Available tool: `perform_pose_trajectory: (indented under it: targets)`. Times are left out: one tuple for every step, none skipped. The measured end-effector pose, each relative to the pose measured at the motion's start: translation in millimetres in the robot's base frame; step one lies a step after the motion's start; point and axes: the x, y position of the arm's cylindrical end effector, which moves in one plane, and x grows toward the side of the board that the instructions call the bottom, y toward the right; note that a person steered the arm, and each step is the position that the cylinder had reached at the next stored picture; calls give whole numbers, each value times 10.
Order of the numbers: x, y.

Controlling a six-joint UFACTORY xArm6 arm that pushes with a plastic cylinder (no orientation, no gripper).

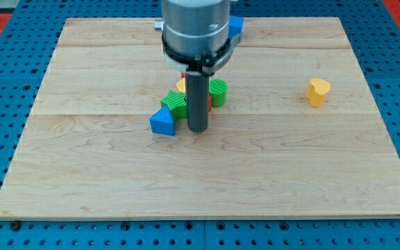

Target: Push blue triangle left to the green star

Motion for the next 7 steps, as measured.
perform_pose_trajectory:
  targets:
    - [364,-624]
    - [160,-953]
    - [-133,-942]
    - [-211,-730]
    - [-220,-645]
    - [-76,-718]
    - [241,-695]
